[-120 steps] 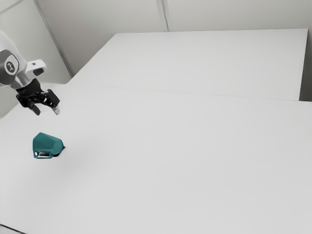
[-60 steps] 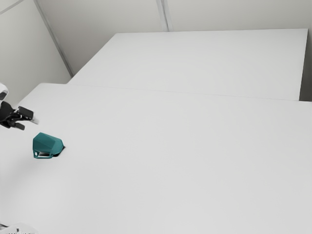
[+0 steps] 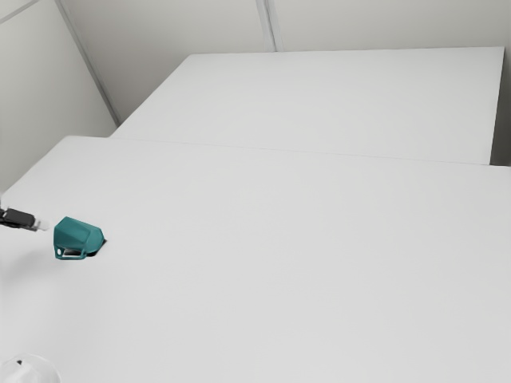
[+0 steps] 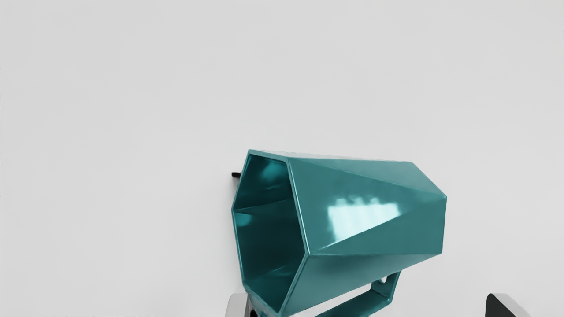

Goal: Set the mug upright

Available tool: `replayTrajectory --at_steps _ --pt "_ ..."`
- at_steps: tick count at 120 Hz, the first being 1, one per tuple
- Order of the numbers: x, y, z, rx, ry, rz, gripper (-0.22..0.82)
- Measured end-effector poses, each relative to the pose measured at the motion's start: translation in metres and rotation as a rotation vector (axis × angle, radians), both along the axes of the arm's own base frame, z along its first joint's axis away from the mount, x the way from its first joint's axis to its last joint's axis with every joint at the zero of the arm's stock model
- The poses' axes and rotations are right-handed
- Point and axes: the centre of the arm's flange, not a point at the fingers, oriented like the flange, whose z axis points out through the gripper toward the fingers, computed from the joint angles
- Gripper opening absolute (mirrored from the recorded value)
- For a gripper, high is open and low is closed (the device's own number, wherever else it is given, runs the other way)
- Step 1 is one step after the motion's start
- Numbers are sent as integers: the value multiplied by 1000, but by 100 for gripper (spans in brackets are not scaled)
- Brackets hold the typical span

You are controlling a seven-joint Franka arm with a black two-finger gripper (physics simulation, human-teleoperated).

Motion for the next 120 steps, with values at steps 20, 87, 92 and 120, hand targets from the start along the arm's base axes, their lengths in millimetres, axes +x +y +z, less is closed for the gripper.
replayTrajectory --at_steps 20,87,92,120 --pt "-4 23 -13 32 -72 -73 58" --pt "21 18 -49 70 -222 -250 57" --pt "22 14 -50 66 -229 -258 57" --pt "20 0 -61 53 -246 -286 56"
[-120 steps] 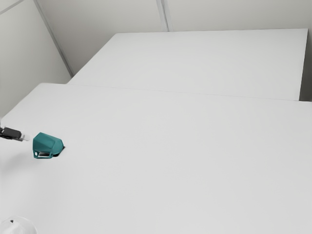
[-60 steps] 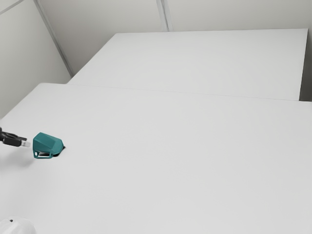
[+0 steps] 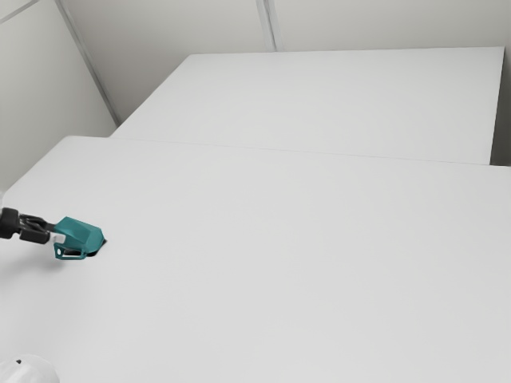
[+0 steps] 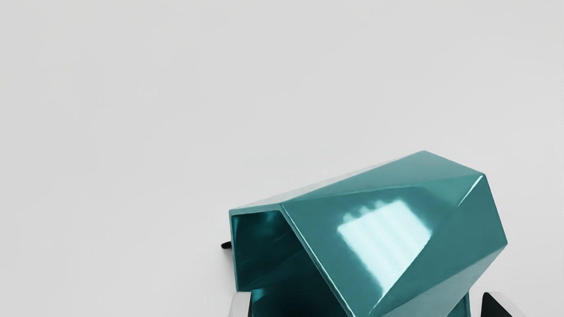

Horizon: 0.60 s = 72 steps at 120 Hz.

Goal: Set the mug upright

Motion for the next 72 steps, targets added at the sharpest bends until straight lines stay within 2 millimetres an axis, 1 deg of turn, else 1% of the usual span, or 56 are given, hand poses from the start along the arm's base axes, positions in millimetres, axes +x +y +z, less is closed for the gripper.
replayTrajectory --at_steps 21,43,58,72 --pt "0 -4 -4 1 -11 -16 55" --pt "9 -13 -6 0 -25 -42 55" --pt "14 -24 -4 -1 -30 -58 54" --pt "11 -35 -5 -7 -27 -57 52"
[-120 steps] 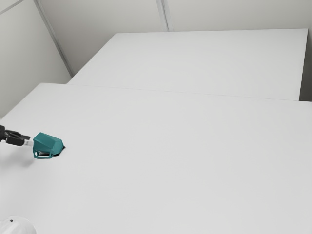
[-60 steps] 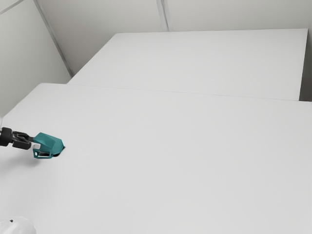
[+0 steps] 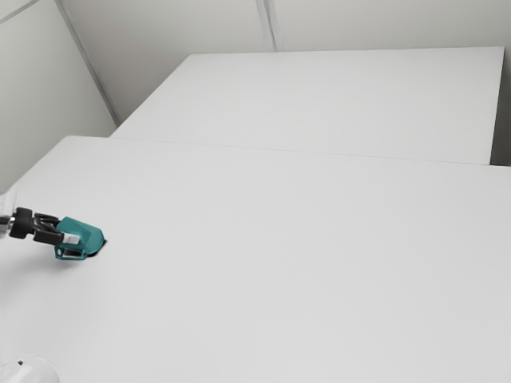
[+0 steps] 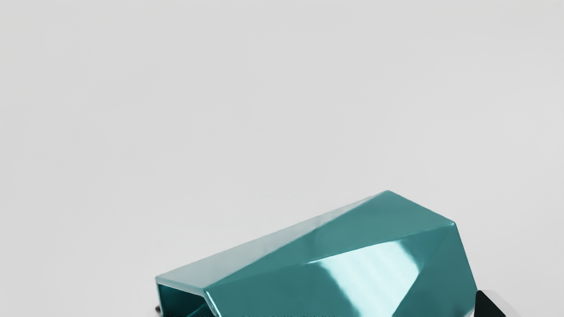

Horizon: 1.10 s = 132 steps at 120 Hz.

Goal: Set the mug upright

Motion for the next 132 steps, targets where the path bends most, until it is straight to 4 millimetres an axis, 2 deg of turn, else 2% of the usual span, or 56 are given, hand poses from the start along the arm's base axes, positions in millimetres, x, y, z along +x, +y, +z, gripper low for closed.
replayTrajectory --at_steps 15,34,43,68,87,116,132 --pt "-2 -3 -1 -5 -5 9 46" --pt "4 -7 17 22 -25 4 24" --pt "10 -12 25 28 -36 -4 17" --pt "26 -30 34 -7 -71 -19 6" --pt "31 -37 41 -18 -87 -22 -8" --pt "36 -44 54 -13 -103 -23 -14" --pt "40 -64 75 18 -104 -34 -15"
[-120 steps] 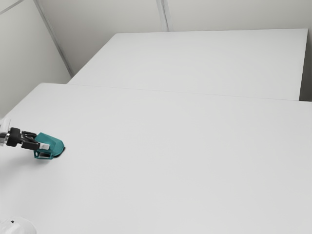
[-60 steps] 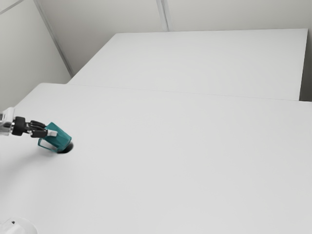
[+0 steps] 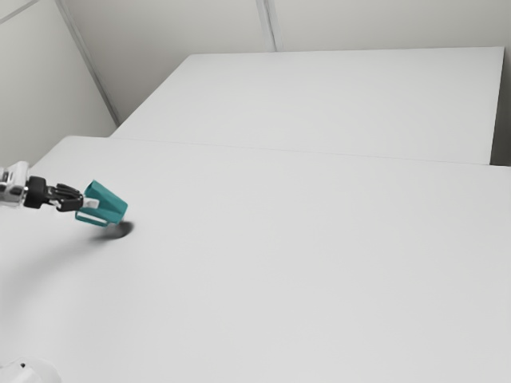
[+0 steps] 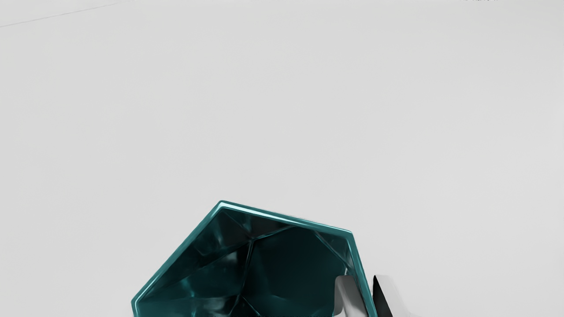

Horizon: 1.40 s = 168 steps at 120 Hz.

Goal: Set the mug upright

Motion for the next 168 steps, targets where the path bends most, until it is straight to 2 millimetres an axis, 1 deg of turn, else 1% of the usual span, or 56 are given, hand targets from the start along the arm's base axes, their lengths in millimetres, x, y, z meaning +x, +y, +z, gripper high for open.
replayTrajectory --at_steps 8,20,32,41,48,61,72,82,89,97,110,126,139,148,156,163,168 --pt "8 -20 14 25 3 -15 -15" --pt "33 -63 32 70 15 -59 -15" --pt "57 -107 39 138 64 -122 -15" --pt "68 -136 43 212 125 -167 -15" --pt "72 -151 50 273 172 -182 -15" --pt "74 -170 64 390 260 -185 -15" --pt "81 -188 68 474 334 -175 -15" --pt "100 -209 70 533 376 -158 -15" --pt "115 -229 69 557 395 -146 -15" --pt "127 -251 65 568 420 -126 -16" --pt "147 -265 62 573 451 -61 -15" --pt "156 -281 54 564 490 9 -15" --pt "170 -297 54 565 500 54 -15" --pt "174 -304 49 560 519 85 -15" --pt "177 -314 49 554 527 105 -15" --pt "174 -322 50 547 543 122 -15" --pt "167 -328 52 539 559 133 -15"
